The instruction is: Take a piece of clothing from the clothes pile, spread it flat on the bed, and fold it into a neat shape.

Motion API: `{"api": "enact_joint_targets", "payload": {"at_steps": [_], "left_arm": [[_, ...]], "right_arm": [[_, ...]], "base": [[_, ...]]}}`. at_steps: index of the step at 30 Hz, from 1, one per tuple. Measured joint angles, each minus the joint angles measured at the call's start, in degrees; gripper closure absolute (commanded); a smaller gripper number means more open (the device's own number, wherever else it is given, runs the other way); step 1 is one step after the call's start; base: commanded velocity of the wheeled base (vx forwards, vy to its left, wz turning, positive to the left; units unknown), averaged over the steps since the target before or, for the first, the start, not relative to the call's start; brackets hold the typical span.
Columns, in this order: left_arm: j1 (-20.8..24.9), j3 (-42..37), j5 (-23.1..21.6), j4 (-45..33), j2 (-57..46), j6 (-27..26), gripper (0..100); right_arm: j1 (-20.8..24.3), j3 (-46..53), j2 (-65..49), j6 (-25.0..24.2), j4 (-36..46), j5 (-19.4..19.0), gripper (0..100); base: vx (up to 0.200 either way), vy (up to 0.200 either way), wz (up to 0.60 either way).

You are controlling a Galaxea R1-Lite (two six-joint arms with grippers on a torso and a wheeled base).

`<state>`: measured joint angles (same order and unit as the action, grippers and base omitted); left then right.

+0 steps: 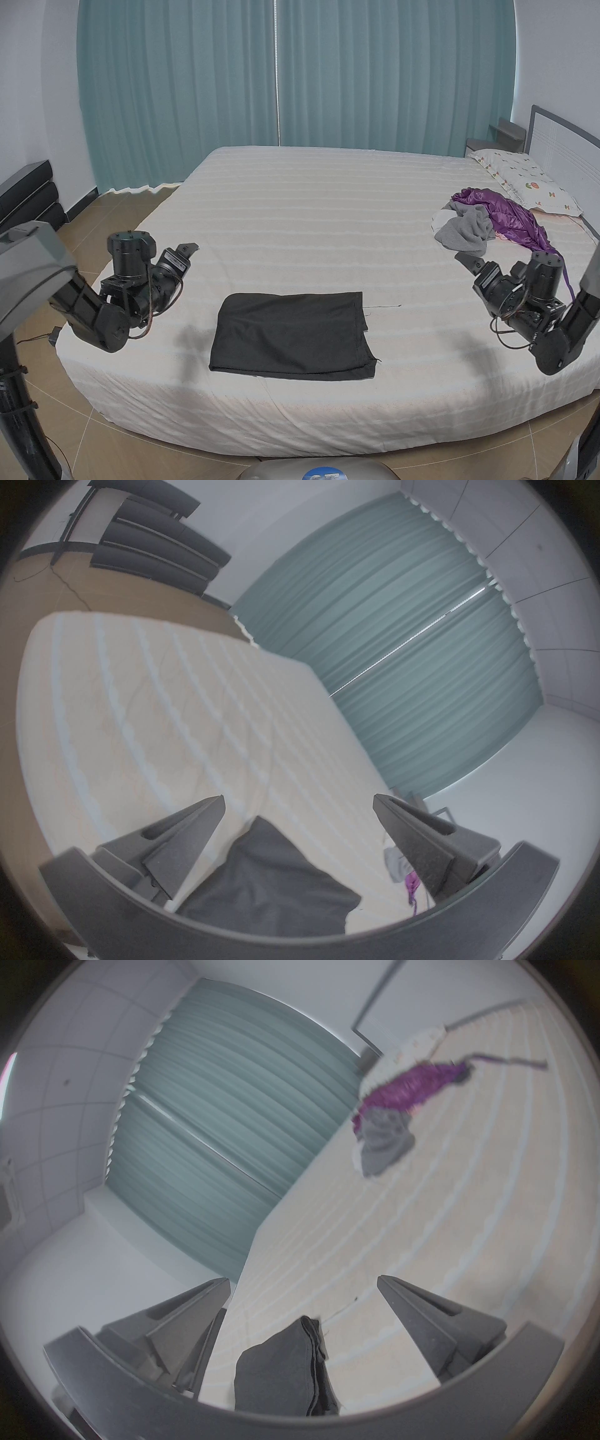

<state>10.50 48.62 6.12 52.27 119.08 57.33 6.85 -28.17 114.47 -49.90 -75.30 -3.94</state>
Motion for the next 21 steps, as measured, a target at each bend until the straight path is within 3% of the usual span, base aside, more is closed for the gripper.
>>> {"api": "enact_joint_targets", "payload": {"at_steps": [7, 14, 21], "left_arm": [[0.20, -6.51, 0.72, 1.73, -13.18, -3.57, 0], [0.66, -15.90, 1.13, 1.48, -28.20, -10.78, 0], [0.83, -24.04, 2.99, -1.39, -43.64, -18.82, 0]], "right_arm": [[-0.85, 9.44, -15.52, 11.14, -1.52, 1.34, 0], [-1.49, 19.55, -34.34, 21.76, -0.44, 0.88, 0], [-1.76, 24.78, -54.30, 29.70, 14.40, -1.15, 0]], "base": [[0.000, 0.000, 0.00], [0.000, 0.000, 0.00], [0.000, 0.000, 0.00]]}}
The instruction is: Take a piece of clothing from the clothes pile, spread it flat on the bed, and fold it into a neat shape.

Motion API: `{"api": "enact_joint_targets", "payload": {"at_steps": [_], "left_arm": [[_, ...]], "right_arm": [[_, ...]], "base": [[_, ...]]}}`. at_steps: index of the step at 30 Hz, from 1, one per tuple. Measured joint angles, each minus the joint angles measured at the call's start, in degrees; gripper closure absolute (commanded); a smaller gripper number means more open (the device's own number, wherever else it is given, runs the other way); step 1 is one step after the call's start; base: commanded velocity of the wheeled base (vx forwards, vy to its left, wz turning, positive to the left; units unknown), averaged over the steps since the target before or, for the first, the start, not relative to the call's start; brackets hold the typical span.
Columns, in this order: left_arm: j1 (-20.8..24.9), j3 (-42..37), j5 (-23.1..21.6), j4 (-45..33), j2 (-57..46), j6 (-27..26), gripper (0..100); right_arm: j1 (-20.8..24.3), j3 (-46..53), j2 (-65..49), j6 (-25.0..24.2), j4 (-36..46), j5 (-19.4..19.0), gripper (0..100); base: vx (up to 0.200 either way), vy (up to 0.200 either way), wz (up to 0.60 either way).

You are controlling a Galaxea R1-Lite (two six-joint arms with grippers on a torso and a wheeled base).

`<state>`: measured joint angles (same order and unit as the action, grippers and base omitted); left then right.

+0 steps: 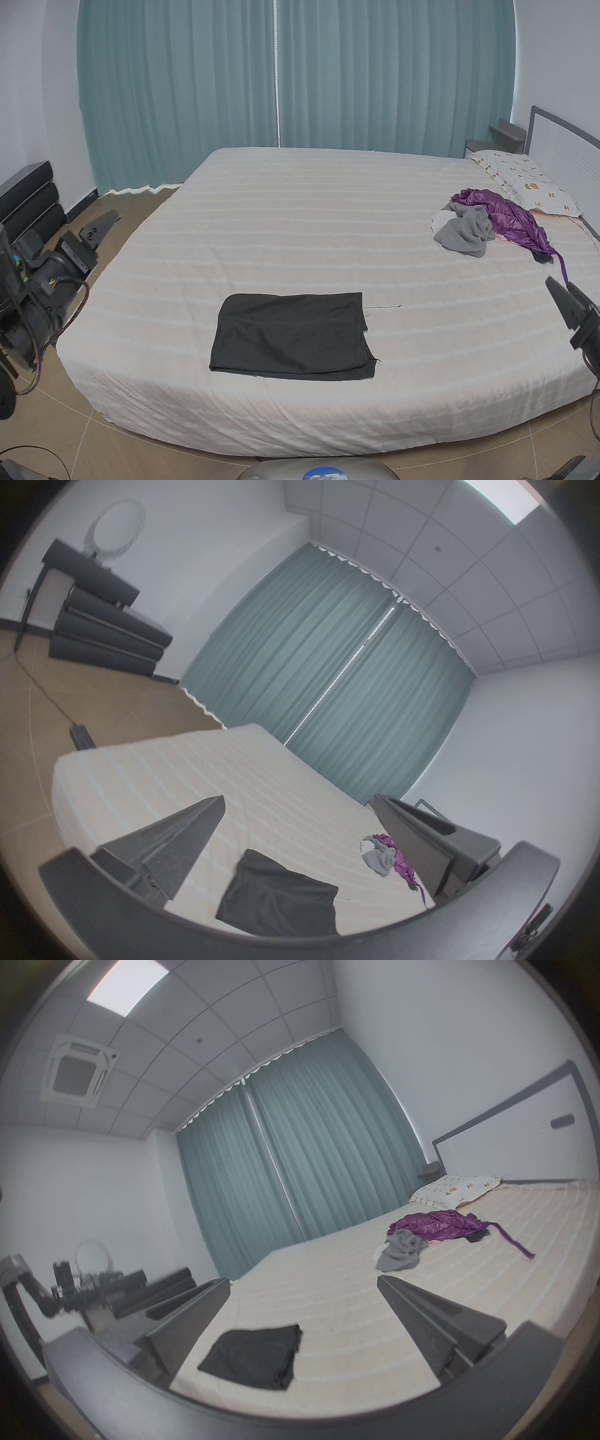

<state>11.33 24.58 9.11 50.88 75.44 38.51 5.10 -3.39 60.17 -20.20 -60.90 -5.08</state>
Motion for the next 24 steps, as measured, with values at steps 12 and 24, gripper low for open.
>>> {"api": "enact_joint_targets", "payload": {"at_steps": [12, 24], "left_arm": [[-0.13, -6.39, 3.62, -16.29, -25.55, -14.13, 0], [-5.22, -7.94, 5.86, -40.05, -57.77, -31.23, 0]], "right_arm": [[-0.28, -3.19, -30.99, 11.58, 44.46, -1.26, 0], [-3.41, -12.54, -50.99, 20.10, 68.56, 1.97, 0]], "base": [[0.000, 0.000, 0.00], [0.000, 0.000, 0.00]]}}
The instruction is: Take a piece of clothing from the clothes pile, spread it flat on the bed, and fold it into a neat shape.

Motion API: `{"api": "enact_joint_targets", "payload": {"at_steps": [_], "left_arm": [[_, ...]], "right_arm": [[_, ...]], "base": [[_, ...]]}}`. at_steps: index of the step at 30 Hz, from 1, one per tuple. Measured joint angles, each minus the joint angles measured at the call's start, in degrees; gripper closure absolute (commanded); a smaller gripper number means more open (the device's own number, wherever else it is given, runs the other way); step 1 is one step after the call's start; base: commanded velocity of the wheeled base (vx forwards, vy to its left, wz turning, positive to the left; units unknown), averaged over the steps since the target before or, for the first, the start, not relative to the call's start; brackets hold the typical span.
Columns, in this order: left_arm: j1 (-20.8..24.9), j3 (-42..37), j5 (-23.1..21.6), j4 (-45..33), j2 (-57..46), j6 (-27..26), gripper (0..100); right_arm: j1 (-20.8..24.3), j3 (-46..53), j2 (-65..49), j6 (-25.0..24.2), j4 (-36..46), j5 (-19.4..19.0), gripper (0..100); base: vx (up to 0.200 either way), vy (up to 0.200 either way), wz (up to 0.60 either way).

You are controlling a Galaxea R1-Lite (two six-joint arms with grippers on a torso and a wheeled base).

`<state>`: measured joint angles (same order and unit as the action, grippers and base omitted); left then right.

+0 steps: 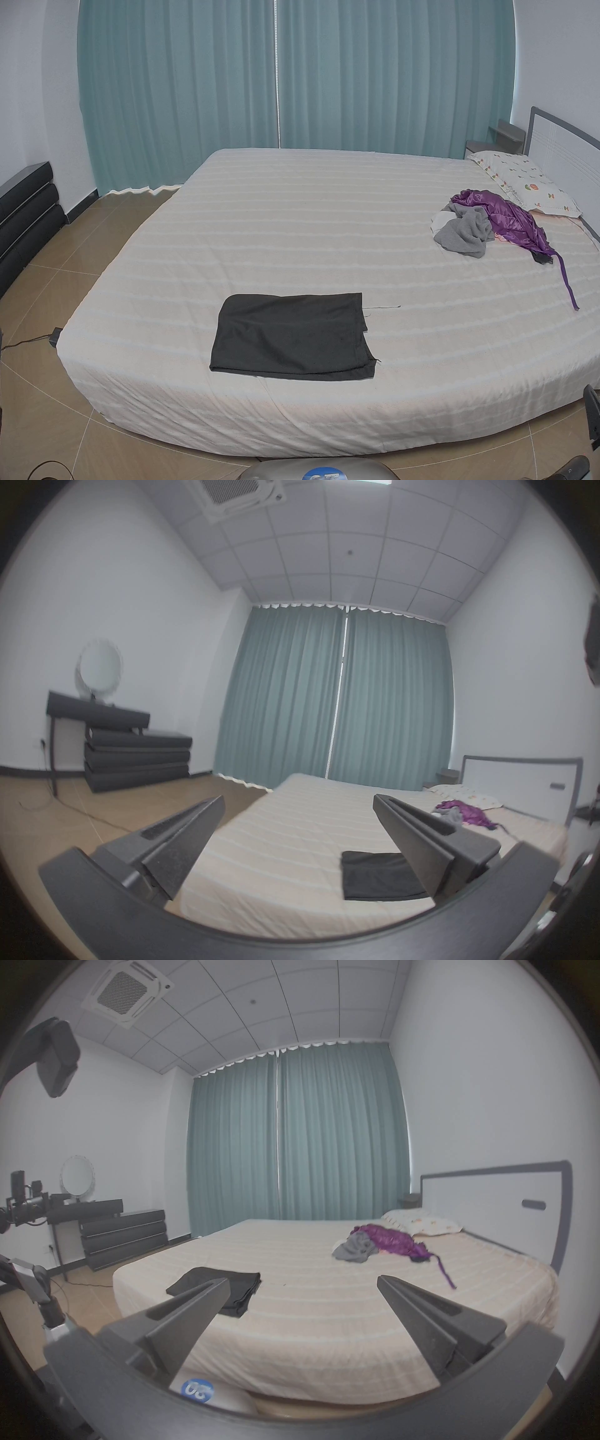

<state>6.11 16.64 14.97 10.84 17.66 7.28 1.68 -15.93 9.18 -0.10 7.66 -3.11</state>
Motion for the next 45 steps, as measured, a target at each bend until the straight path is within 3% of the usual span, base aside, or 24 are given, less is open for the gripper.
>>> {"api": "enact_joint_targets", "payload": {"at_steps": [4, 7, 12, 16, 21, 26, 36, 40, 45], "left_arm": [[-3.19, -1.99, -0.72, -3.45, -8.80, -5.84, 0], [-4.57, -4.60, -2.61, -1.65, -12.63, -7.09, 0], [-5.56, -10.23, -6.35, 5.44, -15.65, -8.14, 0], [-5.84, -13.42, -7.62, 6.18, -16.54, -8.61, 0], [-6.00, -15.13, -9.17, 2.79, -17.01, -8.89, 0], [-6.06, -15.57, -11.69, -5.89, -17.15, -8.72, 0], [-6.11, -15.63, -17.79, -7.67, -17.15, -4.99, 0], [-6.11, -15.65, -17.26, -11.87, -17.14, -7.25, 0], [-6.11, -15.63, -16.63, -11.26, -17.14, -8.20, 0]], "right_arm": [[-0.89, -0.38, -4.19, 1.77, -1.87, 1.04, 0], [-1.28, 2.24, -6.18, 2.83, -8.52, 1.06, 0], [-1.58, 8.96, -7.75, 4.34, -22.26, -2.24, 0], [-1.66, 12.71, -8.24, 5.00, -27.14, -4.08, 0], [-1.71, 14.46, -8.50, 5.13, -22.32, -4.33, 0], [-1.76, 14.86, -8.56, 4.39, -13.51, -3.23, 0], [-1.82, 14.92, -8.56, 1.22, -10.36, 4.11, 0], [-1.87, 14.92, -8.55, 0.32, -9.89, 3.75, 0], [-1.87, 14.92, -8.55, -3.10, -9.76, 2.51, 0]], "base": [[0.000, 0.000, 0.00], [0.000, 0.000, 0.00], [0.000, 0.000, 0.00], [0.000, 0.000, 0.00], [0.000, 0.000, 0.00], [0.000, 0.000, 0.00], [0.000, 0.000, 0.00], [0.000, 0.000, 0.00], [0.000, 0.000, 0.00]]}}
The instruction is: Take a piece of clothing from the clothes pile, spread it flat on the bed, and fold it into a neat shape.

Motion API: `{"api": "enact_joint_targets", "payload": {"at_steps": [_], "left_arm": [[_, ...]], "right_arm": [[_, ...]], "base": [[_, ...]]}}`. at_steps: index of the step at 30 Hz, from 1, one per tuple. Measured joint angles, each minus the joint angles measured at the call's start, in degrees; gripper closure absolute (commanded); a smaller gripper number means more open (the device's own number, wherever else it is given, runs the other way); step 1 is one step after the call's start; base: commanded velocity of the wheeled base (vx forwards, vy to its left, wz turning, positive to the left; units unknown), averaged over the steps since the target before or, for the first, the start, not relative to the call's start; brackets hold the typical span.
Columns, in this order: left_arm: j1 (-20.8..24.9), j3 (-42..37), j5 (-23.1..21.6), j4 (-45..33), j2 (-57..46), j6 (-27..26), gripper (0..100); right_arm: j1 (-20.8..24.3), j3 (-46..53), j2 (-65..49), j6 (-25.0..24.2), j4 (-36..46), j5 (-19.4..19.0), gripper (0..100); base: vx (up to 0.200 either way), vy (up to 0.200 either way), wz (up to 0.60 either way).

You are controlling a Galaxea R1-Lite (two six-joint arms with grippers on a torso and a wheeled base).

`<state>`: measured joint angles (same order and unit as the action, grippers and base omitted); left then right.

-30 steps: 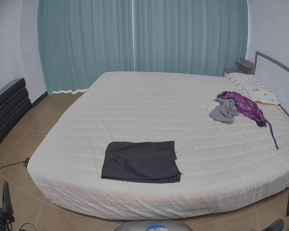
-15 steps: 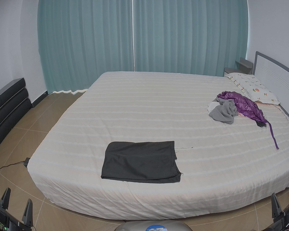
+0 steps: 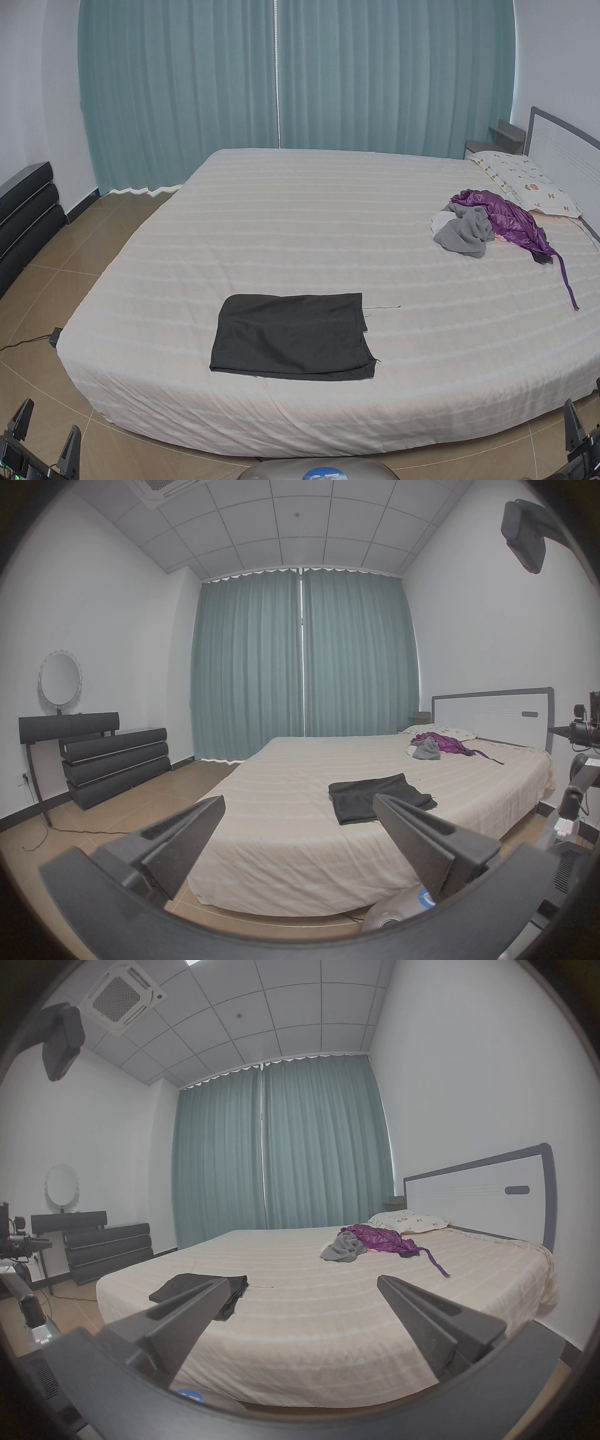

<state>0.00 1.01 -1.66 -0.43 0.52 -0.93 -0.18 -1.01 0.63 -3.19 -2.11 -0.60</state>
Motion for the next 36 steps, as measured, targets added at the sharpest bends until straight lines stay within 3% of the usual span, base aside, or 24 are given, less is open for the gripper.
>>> {"api": "enact_joint_targets", "payload": {"at_steps": [11, 17, 23, 28, 36], "left_arm": [[0.00, 0.00, 0.02, 0.13, 0.02, -0.11, 0], [0.00, 0.00, 0.13, 0.16, 0.05, 0.00, 0], [0.00, 0.00, 0.21, 0.21, 0.07, 0.22, 0], [0.00, 0.00, 0.24, 0.24, 0.11, 0.28, 0], [0.00, 0.00, 0.35, 0.18, 0.13, 0.11, 0]], "right_arm": [[0.07, 0.00, 0.05, -0.48, -0.10, -0.66, 0], [0.00, 0.00, 0.05, 2.46, -0.07, -0.93, 0], [0.00, 0.00, 0.07, 3.77, 0.91, -4.77, 0], [0.11, 0.00, 0.10, 5.19, 1.76, -0.63, 0], [0.11, 0.00, 0.10, 3.84, 1.84, -0.24, 0]], "base": [[0.000, 0.000, 0.00], [0.000, 0.000, 0.00], [0.000, 0.000, 0.00], [0.000, 0.000, 0.00], [0.000, 0.000, 0.00]]}}
